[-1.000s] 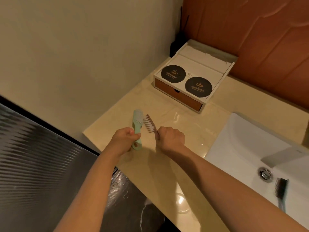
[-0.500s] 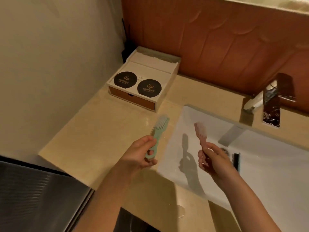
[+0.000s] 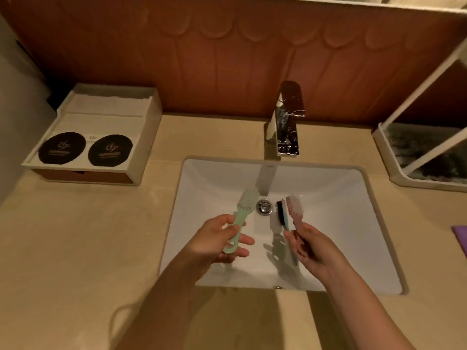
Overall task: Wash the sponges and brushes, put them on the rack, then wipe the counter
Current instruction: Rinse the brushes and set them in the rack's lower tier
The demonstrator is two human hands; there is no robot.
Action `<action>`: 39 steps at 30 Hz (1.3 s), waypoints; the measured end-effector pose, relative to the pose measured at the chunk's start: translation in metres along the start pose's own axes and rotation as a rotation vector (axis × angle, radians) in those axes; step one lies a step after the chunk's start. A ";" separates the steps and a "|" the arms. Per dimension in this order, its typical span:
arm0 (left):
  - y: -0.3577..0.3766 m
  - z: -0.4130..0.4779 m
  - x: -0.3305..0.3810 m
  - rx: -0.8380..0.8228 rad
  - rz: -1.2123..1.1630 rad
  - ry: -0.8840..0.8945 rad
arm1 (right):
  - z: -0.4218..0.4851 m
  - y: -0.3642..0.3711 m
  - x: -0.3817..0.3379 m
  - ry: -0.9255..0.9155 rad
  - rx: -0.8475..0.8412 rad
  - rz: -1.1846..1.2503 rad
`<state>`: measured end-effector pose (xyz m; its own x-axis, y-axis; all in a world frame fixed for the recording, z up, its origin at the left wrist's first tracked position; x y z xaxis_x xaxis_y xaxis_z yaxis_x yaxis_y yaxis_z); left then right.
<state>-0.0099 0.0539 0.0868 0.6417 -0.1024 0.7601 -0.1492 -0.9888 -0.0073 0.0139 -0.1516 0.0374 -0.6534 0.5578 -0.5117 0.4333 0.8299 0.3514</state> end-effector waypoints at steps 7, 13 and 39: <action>0.049 0.030 0.014 -0.045 0.299 -0.031 | -0.013 -0.040 -0.027 -0.066 0.022 -0.146; 0.094 0.047 0.033 -0.240 0.110 -0.097 | -0.010 -0.079 -0.046 -0.083 -0.008 -0.126; 0.378 0.132 0.130 -0.298 0.022 0.160 | 0.033 -0.257 -0.296 -0.442 -0.008 -0.080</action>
<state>0.1162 -0.3476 0.0969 0.5131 -0.0813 0.8545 -0.3902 -0.9088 0.1478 0.1166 -0.5296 0.0727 -0.3556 0.4434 -0.8228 0.3865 0.8713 0.3025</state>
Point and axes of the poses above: each hand's wrist, its own z-axis towards the middle knuckle, its own y-axis out of the palm, x = y × z, the point moved 2 cm from there along z, towards the middle knuckle, and after that the axes turned 7 degrees about z, right-handed, at the moved point
